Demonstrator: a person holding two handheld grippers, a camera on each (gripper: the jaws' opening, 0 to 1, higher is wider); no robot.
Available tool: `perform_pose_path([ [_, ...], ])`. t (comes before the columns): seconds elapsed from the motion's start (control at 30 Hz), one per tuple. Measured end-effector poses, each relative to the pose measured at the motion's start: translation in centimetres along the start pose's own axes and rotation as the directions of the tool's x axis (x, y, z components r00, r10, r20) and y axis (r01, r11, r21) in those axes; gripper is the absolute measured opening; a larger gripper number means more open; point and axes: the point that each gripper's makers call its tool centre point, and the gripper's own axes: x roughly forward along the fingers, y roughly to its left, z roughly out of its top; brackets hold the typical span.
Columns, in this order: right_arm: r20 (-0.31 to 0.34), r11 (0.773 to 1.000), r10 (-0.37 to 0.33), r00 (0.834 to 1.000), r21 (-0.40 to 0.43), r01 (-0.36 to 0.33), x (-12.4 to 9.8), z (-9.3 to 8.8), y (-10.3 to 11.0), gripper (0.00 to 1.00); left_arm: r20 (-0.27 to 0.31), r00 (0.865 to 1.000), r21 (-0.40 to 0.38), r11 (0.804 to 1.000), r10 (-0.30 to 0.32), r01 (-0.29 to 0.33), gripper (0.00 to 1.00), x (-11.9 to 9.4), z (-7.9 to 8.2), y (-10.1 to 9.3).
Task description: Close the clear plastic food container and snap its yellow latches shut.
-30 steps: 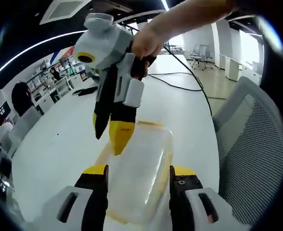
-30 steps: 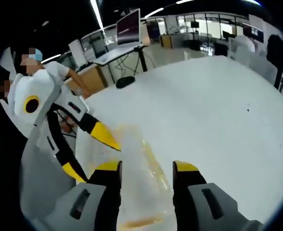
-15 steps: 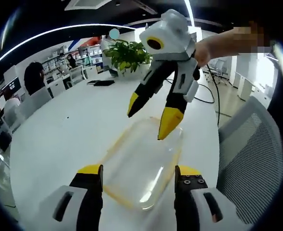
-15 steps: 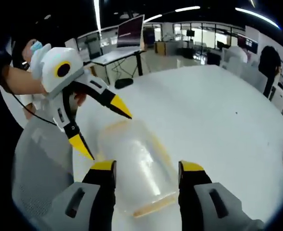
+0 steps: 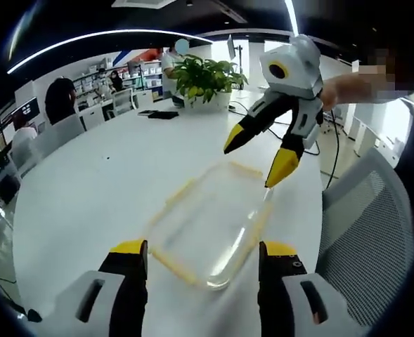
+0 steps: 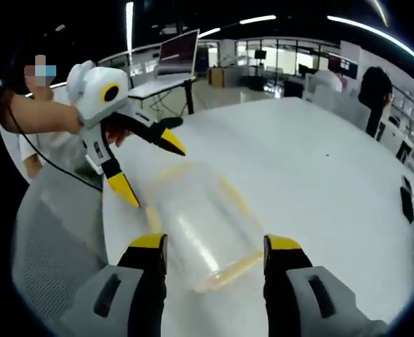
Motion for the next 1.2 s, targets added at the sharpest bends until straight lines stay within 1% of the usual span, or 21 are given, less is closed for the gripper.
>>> perform_pose_path([
  [0.13, -0.012, 1.000, -0.010, 1.000, -0.001, 0.010, -0.2, -1.0, 0.4, 0.53, -0.008, 1.000, -0.008, 1.000, 0.003, -0.003, 0.59, -0.1, -0.6, -0.1],
  [0.23, -0.004, 1.000, -0.026, 1.000, 0.014, 0.026, -0.3, -1.5, 0.6, 0.54, -0.010, 1.000, -0.017, 1.000, 0.008, -0.008, 0.59, -0.1, -1.0, -0.2],
  [0.37, 0.008, 0.998, -0.048, 0.999, 0.031, 0.048, -0.2, -2.0, 0.7, 0.54, -0.015, 1.000, -0.025, 1.000, 0.015, -0.015, 0.58, 0.1, -1.5, -0.5],
  [0.5, 0.010, 0.997, -0.052, 0.999, 0.054, 0.051, 0.1, -2.4, 0.8, 0.53, -0.014, 1.000, -0.033, 0.999, 0.025, -0.025, 0.56, 0.3, -1.7, -0.5],
  [0.6, 0.010, 0.997, -0.061, 0.998, 0.052, 0.061, 0.4, -2.6, 0.7, 0.53, -0.017, 0.999, -0.034, 0.999, 0.033, -0.034, 0.55, 0.4, -1.7, -0.3],
  [0.77, 0.018, 0.994, -0.081, 0.997, 0.074, 0.080, 0.7, -2.7, 0.2, 0.51, -0.024, 0.999, -0.041, 0.998, 0.039, -0.040, 0.52, 0.9, -1.9, 0.1],
  [0.83, 0.022, 0.994, -0.079, 0.997, 0.081, 0.077, 0.9, -2.6, 0.2, 0.52, -0.029, 0.999, -0.034, 0.999, 0.041, -0.042, 0.50, 1.1, -2.1, 0.2],
  [0.9, 0.021, 0.994, -0.074, 0.997, 0.080, 0.072, 1.0, -2.7, 0.0, 0.53, -0.032, 0.999, -0.027, 0.999, 0.038, -0.039, 0.50, 1.3, -2.1, 0.4],
  [0.93, 0.021, 0.994, -0.074, 0.997, 0.079, 0.072, 1.0, -2.7, -0.1, 0.53, -0.026, 0.999, -0.036, 0.999, 0.036, -0.037, 0.50, 1.3, -2.0, 0.5],
  [1.2, 0.013, 0.996, -0.062, 0.998, 0.071, 0.061, 1.6, -2.1, -1.5, 0.52, -0.024, 0.999, -0.039, 0.999, 0.034, -0.035, 0.50, 2.0, -1.5, 1.7],
])
